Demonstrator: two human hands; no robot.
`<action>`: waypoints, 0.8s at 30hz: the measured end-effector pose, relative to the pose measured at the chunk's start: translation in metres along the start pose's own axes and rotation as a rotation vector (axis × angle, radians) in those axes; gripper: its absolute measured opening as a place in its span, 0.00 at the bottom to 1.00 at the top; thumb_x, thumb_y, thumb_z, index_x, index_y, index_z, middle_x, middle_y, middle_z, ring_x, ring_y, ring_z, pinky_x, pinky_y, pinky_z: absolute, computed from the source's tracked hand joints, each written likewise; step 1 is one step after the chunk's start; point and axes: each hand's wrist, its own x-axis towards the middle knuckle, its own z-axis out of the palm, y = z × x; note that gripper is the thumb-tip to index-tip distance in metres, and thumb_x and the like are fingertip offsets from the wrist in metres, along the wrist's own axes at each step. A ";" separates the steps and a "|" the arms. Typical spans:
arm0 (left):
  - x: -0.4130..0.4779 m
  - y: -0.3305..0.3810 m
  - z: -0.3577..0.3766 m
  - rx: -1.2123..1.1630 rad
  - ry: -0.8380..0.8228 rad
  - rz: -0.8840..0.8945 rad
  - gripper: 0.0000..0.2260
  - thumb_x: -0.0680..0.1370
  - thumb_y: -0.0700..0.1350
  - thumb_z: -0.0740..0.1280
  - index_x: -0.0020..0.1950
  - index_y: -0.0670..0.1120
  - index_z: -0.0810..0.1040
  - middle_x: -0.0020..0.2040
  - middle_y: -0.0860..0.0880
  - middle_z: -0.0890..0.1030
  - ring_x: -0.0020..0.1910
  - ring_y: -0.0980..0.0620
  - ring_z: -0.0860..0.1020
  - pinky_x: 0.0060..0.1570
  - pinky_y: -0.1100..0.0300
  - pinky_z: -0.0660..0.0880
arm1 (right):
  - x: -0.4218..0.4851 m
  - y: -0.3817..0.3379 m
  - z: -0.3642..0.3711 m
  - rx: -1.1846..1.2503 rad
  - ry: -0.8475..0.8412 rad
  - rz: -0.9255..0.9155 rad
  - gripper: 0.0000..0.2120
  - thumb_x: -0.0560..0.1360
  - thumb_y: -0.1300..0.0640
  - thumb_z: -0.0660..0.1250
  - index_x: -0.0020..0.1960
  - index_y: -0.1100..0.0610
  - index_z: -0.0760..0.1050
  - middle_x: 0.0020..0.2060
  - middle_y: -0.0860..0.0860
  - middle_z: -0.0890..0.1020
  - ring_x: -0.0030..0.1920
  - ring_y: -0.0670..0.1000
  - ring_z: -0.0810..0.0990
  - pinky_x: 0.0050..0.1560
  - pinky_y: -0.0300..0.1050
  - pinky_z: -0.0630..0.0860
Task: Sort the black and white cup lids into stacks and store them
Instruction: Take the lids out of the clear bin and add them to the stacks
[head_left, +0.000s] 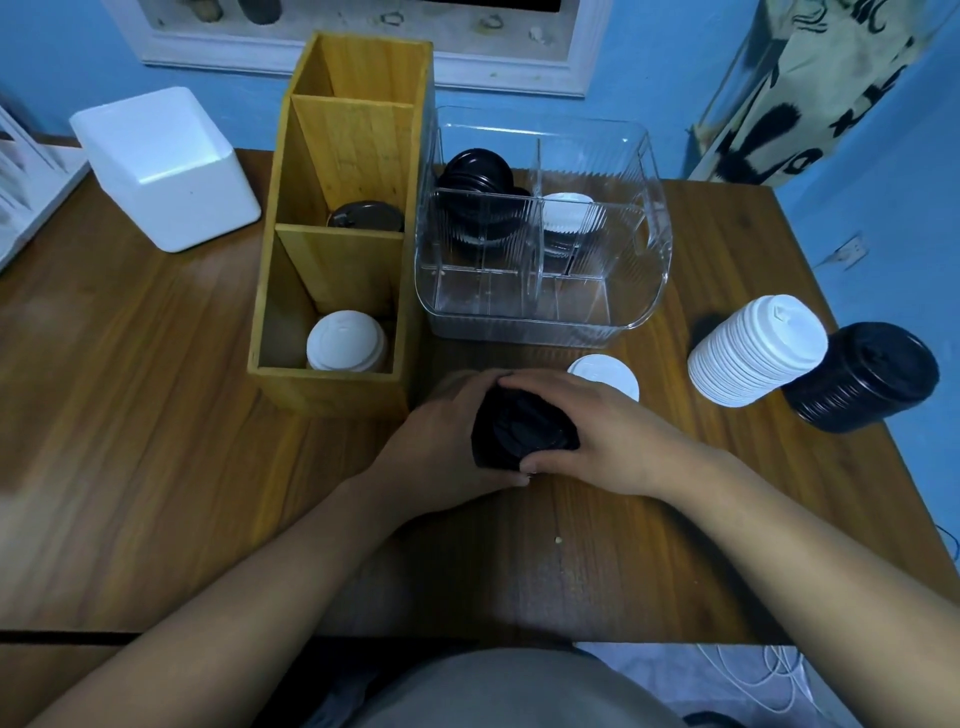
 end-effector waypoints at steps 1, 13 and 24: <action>-0.002 0.002 0.000 0.005 0.002 0.012 0.47 0.64 0.61 0.82 0.77 0.53 0.63 0.71 0.54 0.71 0.70 0.59 0.66 0.68 0.60 0.68 | -0.002 -0.003 -0.003 0.009 0.002 -0.003 0.38 0.72 0.44 0.76 0.77 0.48 0.64 0.73 0.42 0.69 0.69 0.35 0.65 0.66 0.23 0.59; -0.046 0.019 0.045 0.182 0.088 0.233 0.47 0.69 0.71 0.73 0.73 0.37 0.70 0.64 0.46 0.76 0.62 0.46 0.75 0.73 0.47 0.66 | -0.058 -0.013 0.014 0.094 -0.080 -0.046 0.38 0.67 0.43 0.80 0.73 0.47 0.69 0.69 0.39 0.69 0.70 0.38 0.68 0.69 0.31 0.64; -0.034 0.012 0.030 0.084 -0.011 0.180 0.48 0.66 0.72 0.74 0.77 0.46 0.67 0.71 0.52 0.74 0.70 0.54 0.71 0.79 0.52 0.56 | -0.043 -0.012 -0.014 0.167 0.113 -0.027 0.31 0.67 0.43 0.80 0.67 0.50 0.76 0.64 0.42 0.78 0.66 0.40 0.75 0.66 0.35 0.69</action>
